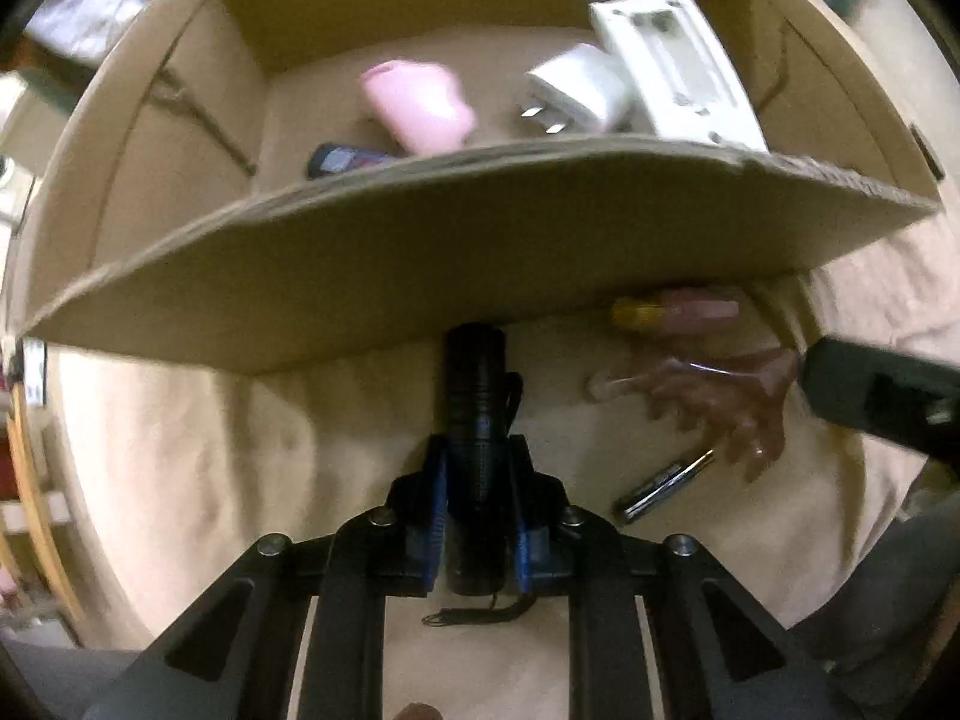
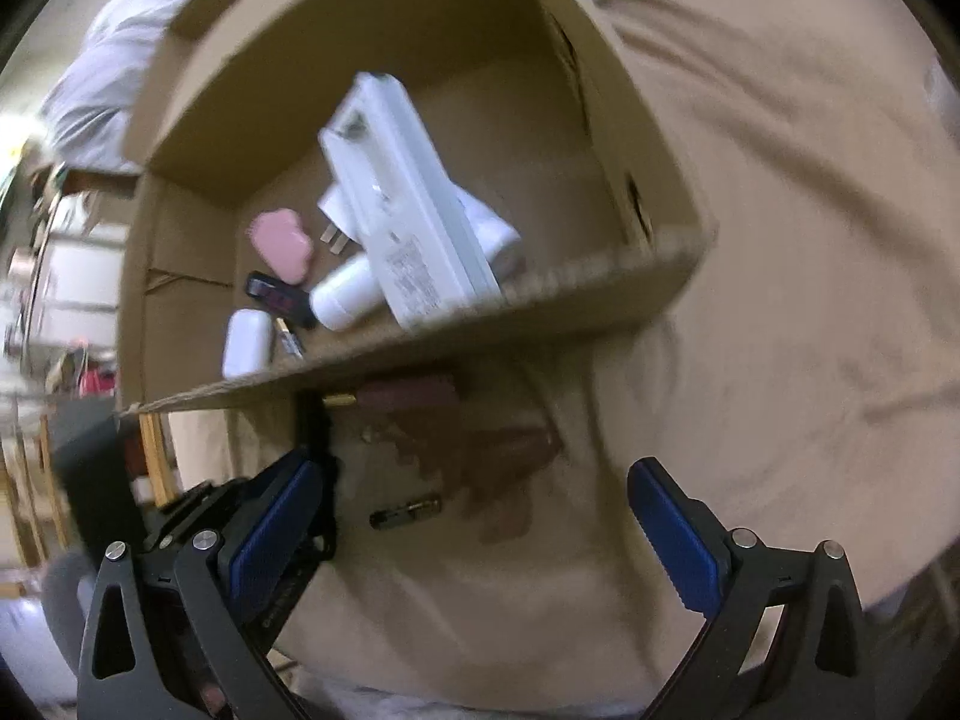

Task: Organize rigid objects
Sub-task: 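Grasp the black flashlight with the left tool while the right tool grasps the pink comb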

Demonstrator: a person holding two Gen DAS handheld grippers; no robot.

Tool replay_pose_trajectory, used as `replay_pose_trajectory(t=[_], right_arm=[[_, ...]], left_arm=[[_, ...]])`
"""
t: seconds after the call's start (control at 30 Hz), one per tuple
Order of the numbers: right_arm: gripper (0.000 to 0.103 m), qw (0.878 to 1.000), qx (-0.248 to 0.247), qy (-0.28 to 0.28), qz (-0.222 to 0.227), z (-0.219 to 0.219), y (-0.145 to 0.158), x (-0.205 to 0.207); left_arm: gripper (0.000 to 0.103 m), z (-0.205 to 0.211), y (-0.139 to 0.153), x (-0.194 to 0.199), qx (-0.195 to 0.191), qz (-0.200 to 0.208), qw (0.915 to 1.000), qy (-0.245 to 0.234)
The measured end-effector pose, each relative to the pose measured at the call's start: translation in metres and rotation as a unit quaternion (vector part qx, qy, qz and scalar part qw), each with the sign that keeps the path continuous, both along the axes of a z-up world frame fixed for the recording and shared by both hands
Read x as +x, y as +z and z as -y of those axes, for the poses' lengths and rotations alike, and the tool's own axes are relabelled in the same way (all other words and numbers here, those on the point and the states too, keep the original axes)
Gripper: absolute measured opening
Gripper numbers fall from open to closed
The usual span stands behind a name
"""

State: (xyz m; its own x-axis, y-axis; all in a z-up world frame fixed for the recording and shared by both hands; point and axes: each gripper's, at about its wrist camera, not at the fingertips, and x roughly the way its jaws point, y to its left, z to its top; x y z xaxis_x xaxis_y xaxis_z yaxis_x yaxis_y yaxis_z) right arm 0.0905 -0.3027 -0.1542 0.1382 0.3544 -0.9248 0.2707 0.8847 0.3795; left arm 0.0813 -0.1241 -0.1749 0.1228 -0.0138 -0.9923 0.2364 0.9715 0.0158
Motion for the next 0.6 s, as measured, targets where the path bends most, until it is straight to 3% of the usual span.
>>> replay_pose_trajectory(t=[0.3, 0.43, 0.6], right_arm=[[0.103, 0.99, -0.088, -0.089, -0.06, -0.033, -0.03, 0.0], [0.103, 0.979, -0.155, -0.108, -0.073, -0.058, -0.041, 0.004], [0.103, 0.97, -0.191, -0.136, -0.066, -0.073, -0.048, 0.014]], left_arm=[[0.017, -0.048, 0.006, 0.002, 0.004, -0.006, 0.9963, 0.086], [0.017, -0.052, 0.003, 0.001, 0.007, -0.006, 0.9953, 0.096], [0.017, -0.042, 0.003, -0.002, 0.01, -0.006, 0.9955, 0.094]])
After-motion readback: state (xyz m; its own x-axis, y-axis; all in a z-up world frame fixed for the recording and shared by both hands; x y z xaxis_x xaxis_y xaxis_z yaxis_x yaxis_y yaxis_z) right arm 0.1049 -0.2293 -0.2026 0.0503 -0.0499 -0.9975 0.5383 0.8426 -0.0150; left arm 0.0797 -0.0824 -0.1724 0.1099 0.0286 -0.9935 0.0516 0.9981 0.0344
